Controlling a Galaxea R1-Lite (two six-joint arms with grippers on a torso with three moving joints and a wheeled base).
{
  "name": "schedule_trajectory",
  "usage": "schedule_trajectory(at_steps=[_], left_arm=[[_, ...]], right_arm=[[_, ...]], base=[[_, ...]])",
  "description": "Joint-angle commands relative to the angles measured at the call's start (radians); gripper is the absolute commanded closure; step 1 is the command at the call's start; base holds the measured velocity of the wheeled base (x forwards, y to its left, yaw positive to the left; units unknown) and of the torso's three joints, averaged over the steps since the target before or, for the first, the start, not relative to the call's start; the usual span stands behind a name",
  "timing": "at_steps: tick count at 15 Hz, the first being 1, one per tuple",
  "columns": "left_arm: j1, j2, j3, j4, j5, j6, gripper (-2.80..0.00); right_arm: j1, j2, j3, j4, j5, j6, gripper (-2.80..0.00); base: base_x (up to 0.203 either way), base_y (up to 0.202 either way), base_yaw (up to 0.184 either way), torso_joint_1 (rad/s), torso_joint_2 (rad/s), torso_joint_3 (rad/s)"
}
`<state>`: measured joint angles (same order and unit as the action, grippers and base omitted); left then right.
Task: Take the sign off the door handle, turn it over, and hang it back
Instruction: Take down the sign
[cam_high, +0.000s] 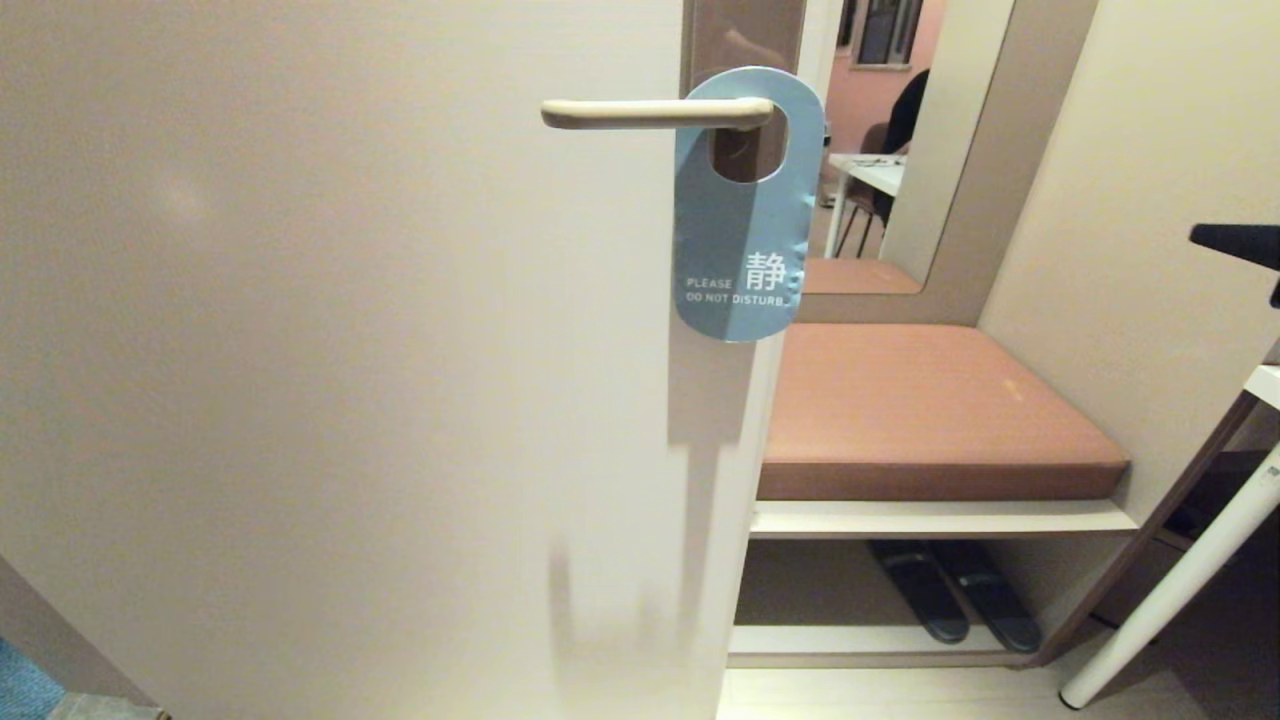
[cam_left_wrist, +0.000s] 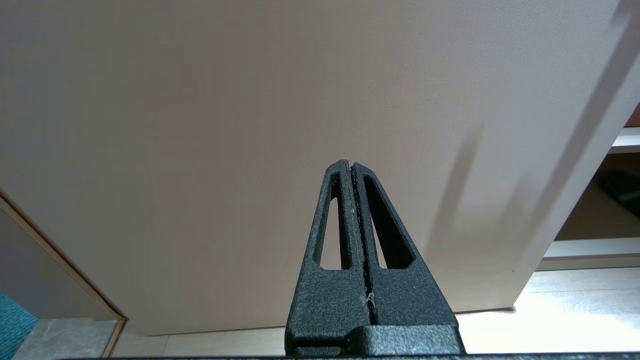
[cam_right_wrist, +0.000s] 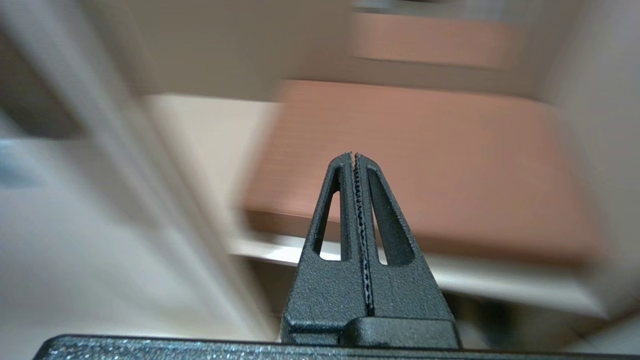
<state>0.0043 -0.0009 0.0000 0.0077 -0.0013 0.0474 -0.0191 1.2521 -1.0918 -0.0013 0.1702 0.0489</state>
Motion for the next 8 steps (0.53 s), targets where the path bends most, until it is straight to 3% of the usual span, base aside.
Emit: schedule_trajectory(at_steps=[1,5,8], left_arm=[[0.000,0.001,0.000,0.000,0.000,0.000,0.00],[0.000,0.001,0.000,0.000,0.000,0.000,0.00],[0.000,0.001,0.000,0.000,0.000,0.000,0.00]], right_arm=[[-0.003,0.118,-0.090,0.003,0.279,0.000,0.00],[-0.002,0.203,-0.158,0.003,0.708,-0.001,0.00],[-0.001,0.247,-0.190,0.002,0.967,0.000,0.00]], base=[[0.000,0.000,0.000,0.000,0.00,0.000],[0.000,0.000,0.000,0.000,0.00,0.000],[0.000,0.000,0.000,0.000,0.00,0.000]])
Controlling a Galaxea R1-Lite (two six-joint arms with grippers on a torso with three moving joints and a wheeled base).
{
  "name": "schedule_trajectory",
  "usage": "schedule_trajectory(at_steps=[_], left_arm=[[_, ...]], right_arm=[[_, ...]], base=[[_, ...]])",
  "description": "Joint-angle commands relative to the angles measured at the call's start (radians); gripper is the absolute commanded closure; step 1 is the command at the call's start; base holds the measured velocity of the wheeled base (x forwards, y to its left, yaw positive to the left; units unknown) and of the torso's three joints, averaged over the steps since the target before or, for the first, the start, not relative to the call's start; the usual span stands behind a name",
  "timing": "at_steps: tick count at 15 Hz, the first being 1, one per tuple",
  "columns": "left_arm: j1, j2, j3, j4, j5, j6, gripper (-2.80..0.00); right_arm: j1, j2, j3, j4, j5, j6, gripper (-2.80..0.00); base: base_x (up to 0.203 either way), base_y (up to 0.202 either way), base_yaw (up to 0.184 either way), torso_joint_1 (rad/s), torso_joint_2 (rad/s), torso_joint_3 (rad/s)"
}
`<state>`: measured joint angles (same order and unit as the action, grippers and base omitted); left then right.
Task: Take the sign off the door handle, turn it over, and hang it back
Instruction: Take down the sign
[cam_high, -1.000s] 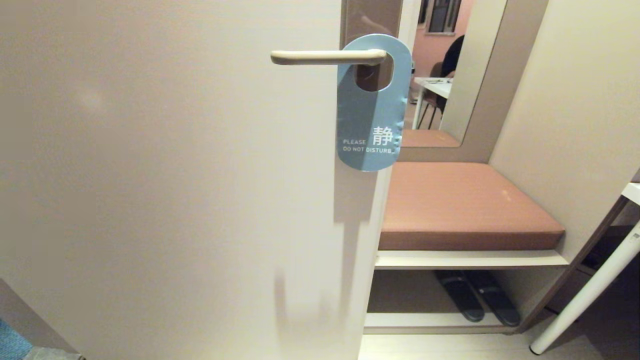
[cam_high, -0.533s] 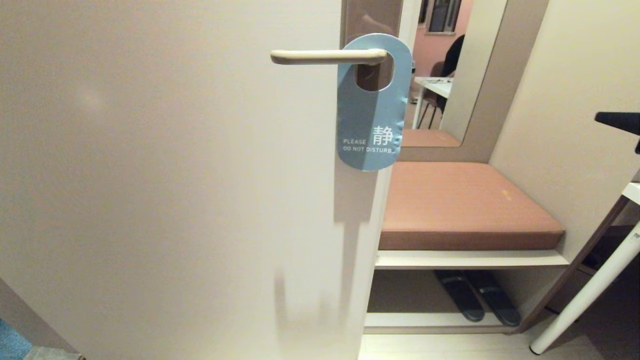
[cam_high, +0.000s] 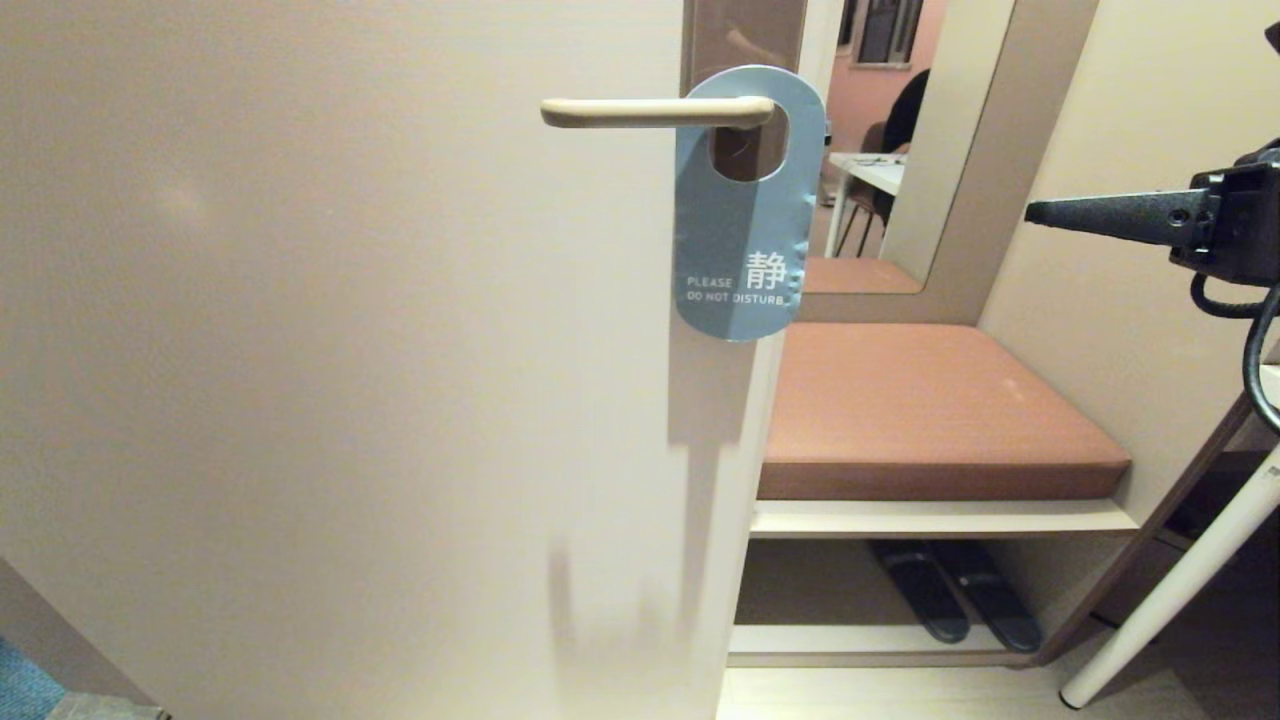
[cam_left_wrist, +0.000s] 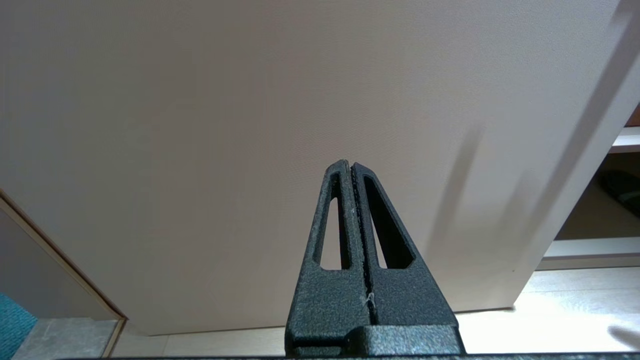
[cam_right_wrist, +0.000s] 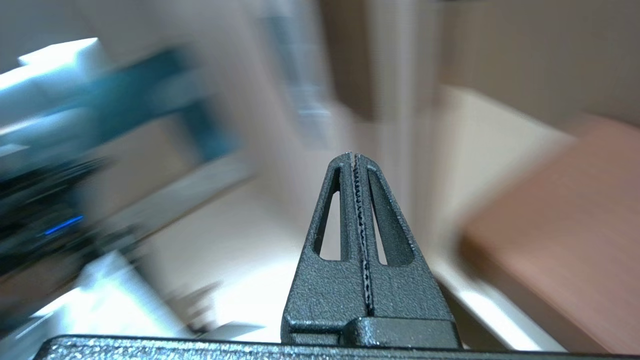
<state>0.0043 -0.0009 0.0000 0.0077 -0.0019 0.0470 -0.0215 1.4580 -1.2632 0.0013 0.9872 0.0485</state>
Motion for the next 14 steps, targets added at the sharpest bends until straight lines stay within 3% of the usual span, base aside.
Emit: schedule_trajectory(at_steps=[1,4,6,10,14], left_arm=[[0.000,0.001,0.000,0.000,0.000,0.001,0.00],[0.000,0.001,0.000,0.000,0.000,0.001,0.00],[0.000,0.001,0.000,0.000,0.000,0.001,0.00],[0.000,0.001,0.000,0.000,0.000,0.001,0.00],[0.000,0.001,0.000,0.000,0.000,0.001,0.00]], right_arm=[[0.008,0.065,-0.040,-0.003,0.205,0.001,0.00],[0.036,0.131,-0.107,-0.006,0.334,0.001,0.00],[0.070,0.167,-0.140,-0.006,0.375,0.002,0.00],[0.153,0.250,-0.230,-0.007,0.383,0.001,0.00],[0.173,0.316,-0.295,-0.008,0.378,-0.001,0.00]], base=[[0.000,0.000,0.000,0.000,0.00,0.000],[0.000,0.000,0.000,0.000,0.00,0.000],[0.000,0.000,0.000,0.000,0.00,0.000],[0.000,0.000,0.000,0.000,0.00,0.000],[0.000,0.000,0.000,0.000,0.00,0.000]])
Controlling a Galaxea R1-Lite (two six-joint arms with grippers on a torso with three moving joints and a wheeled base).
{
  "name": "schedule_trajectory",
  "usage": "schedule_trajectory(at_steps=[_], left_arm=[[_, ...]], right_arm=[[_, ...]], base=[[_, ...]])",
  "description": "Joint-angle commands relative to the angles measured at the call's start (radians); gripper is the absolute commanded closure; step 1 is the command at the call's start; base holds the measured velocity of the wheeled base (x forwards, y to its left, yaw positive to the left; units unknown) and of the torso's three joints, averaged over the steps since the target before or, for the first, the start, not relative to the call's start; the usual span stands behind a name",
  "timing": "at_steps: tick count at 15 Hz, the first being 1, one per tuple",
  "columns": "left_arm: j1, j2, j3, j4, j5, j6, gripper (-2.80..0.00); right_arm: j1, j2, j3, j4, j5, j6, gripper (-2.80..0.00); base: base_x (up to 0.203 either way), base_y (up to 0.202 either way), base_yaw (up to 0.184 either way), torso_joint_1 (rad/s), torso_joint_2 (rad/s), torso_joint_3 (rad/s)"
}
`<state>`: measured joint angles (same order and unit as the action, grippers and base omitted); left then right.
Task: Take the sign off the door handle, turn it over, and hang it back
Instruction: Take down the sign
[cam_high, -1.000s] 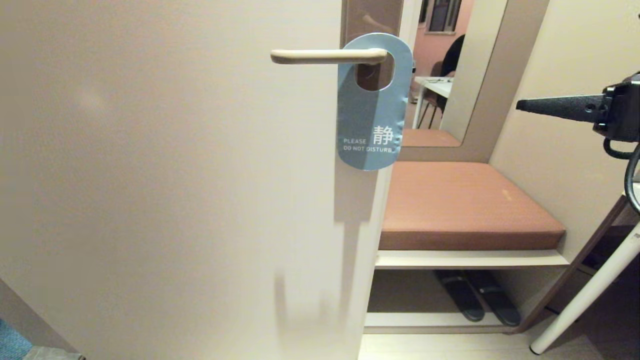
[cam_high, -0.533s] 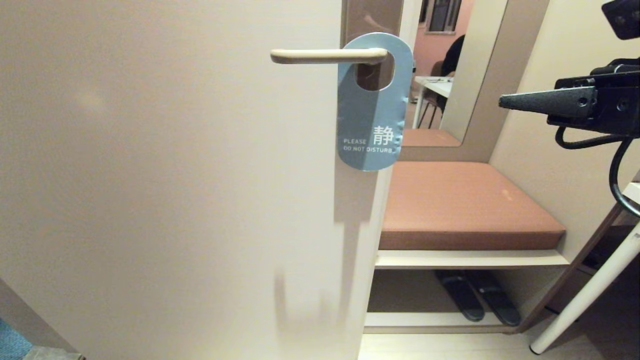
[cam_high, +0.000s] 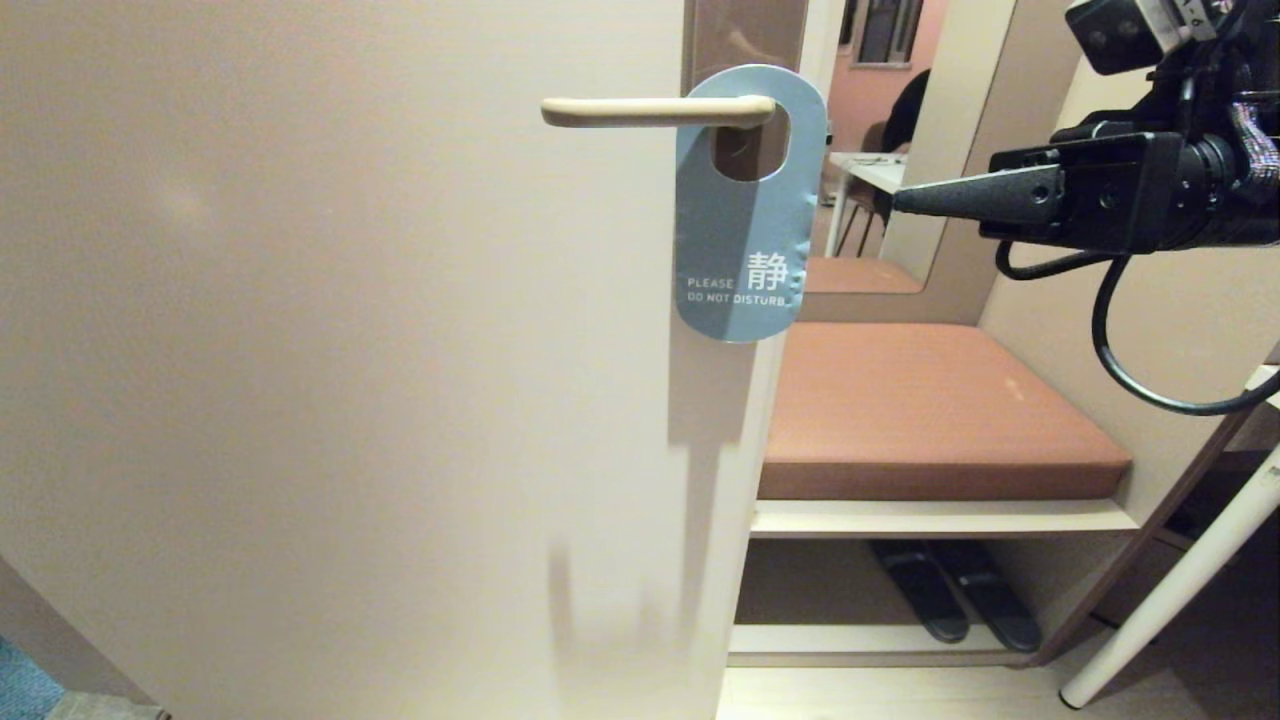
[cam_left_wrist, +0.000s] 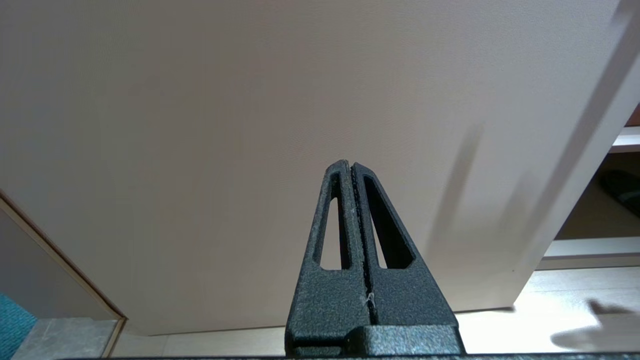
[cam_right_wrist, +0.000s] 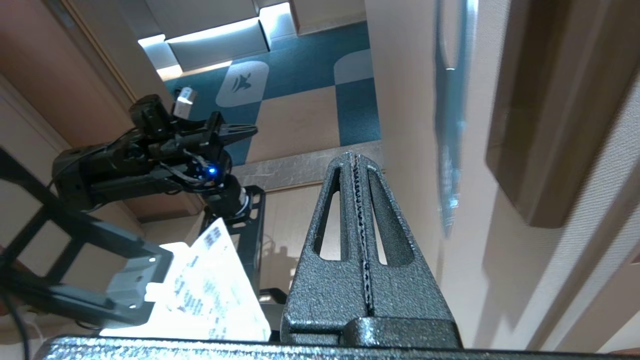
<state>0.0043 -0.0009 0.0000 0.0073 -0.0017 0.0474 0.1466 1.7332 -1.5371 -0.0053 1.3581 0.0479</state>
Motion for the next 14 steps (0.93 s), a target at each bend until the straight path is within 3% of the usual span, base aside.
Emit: schedule_trajectory(at_steps=[1,9,10,14], left_arm=[[0.000,0.001,0.000,0.000,0.000,0.000,0.00],[0.000,0.001,0.000,0.000,0.000,0.000,0.00],[0.000,0.001,0.000,0.000,0.000,0.000,0.00],[0.000,0.001,0.000,0.000,0.000,0.000,0.00]], right_arm=[[0.005,0.053,-0.031,-0.002,0.007,0.000,0.00],[0.026,0.100,-0.061,-0.001,0.006,-0.036,0.00],[0.031,0.100,-0.060,-0.001,0.006,-0.036,-2.80],[0.039,0.108,-0.061,0.001,0.006,-0.094,-2.80]], base=[[0.000,0.000,0.000,0.000,0.00,0.000],[0.000,0.000,0.000,0.000,0.00,0.000],[0.000,0.000,0.000,0.000,0.00,0.000],[0.000,0.000,0.000,0.000,0.00,0.000]])
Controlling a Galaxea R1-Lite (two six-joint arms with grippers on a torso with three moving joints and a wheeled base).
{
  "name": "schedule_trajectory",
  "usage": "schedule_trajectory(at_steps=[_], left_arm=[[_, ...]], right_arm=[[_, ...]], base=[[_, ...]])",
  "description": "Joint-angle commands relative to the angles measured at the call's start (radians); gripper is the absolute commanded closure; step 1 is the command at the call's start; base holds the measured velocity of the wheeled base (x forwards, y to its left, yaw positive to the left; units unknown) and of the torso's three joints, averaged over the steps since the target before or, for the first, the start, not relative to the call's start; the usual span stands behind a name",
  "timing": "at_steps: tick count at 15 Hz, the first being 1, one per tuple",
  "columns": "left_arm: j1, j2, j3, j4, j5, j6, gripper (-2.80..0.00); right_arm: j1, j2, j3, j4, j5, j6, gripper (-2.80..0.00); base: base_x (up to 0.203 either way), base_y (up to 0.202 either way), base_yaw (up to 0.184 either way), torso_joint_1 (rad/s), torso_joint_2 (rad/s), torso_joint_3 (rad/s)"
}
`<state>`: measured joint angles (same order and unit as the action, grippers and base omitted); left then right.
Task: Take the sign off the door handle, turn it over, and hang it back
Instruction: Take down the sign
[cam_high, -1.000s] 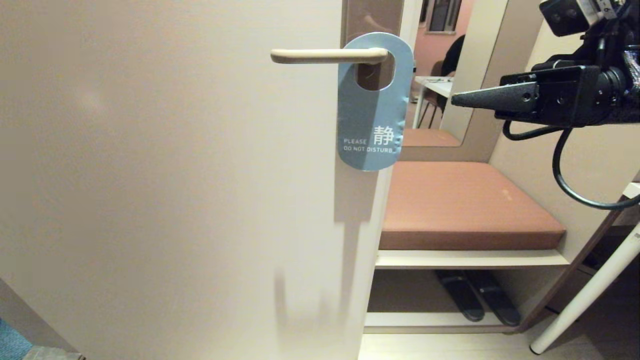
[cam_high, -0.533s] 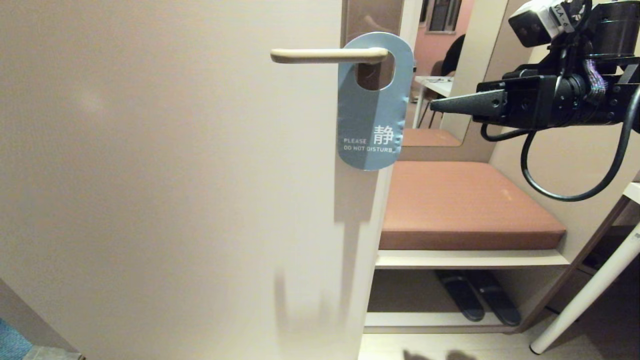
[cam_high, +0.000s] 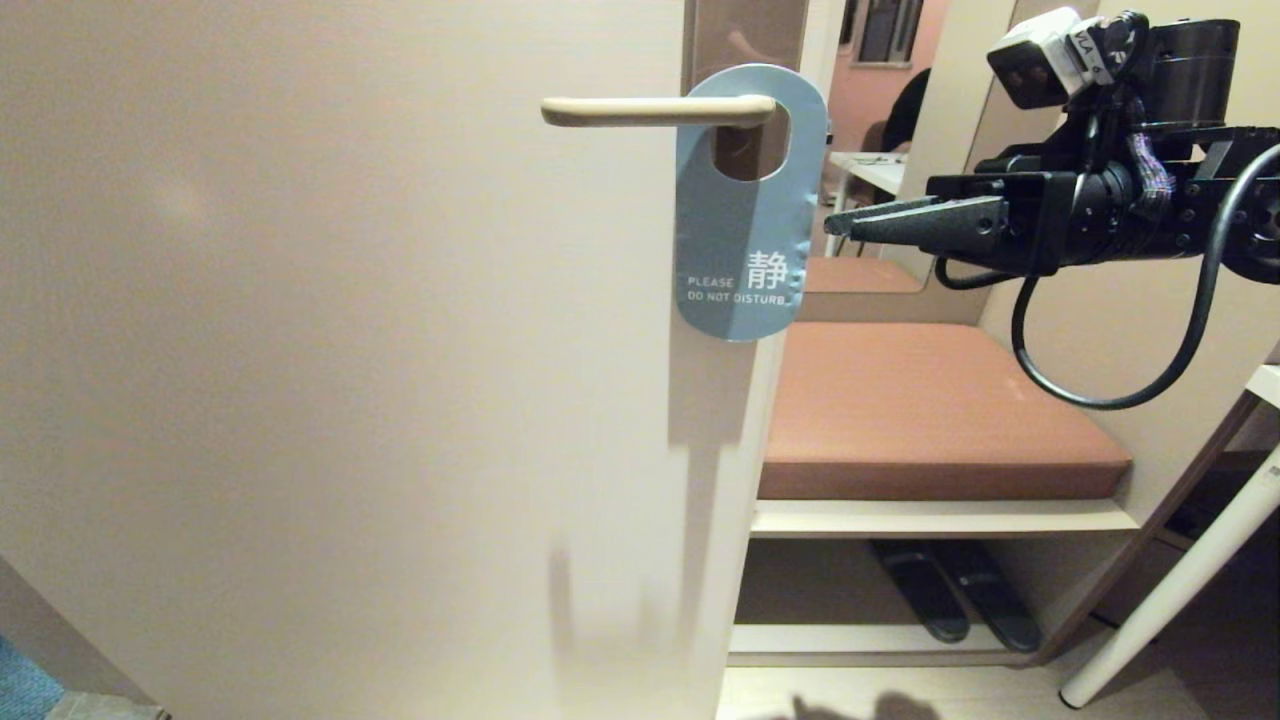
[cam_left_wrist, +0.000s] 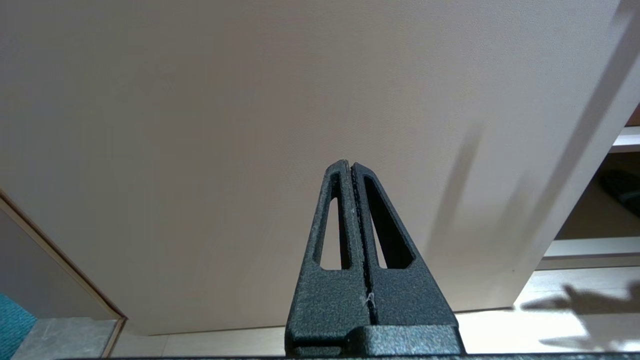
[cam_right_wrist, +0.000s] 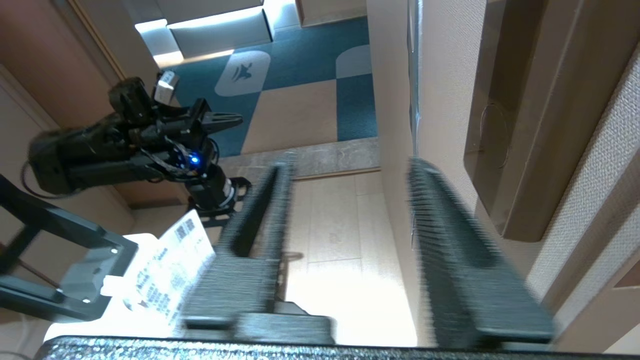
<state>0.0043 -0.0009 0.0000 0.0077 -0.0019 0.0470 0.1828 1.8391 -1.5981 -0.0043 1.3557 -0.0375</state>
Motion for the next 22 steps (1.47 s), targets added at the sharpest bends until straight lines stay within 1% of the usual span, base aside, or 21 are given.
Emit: schedule_trajectory(at_steps=[1,5,9,22], left_arm=[[0.000,0.001,0.000,0.000,0.000,0.001,0.00],[0.000,0.001,0.000,0.000,0.000,0.001,0.00],[0.000,0.001,0.000,0.000,0.000,0.001,0.00],[0.000,0.001,0.000,0.000,0.000,0.001,0.00]], right_arm=[[0.004,0.002,-0.002,0.000,0.008,-0.015,-2.80],[0.013,0.026,-0.039,0.000,0.008,-0.056,-2.80],[0.038,0.046,-0.077,0.000,0.008,-0.074,-2.80],[0.090,0.045,-0.103,0.010,0.003,-0.064,-2.80]], base=[[0.000,0.000,0.000,0.000,0.00,0.000],[0.000,0.000,0.000,0.000,0.00,0.000],[0.000,0.000,0.000,0.000,0.00,0.000],[0.000,0.000,0.000,0.000,0.00,0.000]])
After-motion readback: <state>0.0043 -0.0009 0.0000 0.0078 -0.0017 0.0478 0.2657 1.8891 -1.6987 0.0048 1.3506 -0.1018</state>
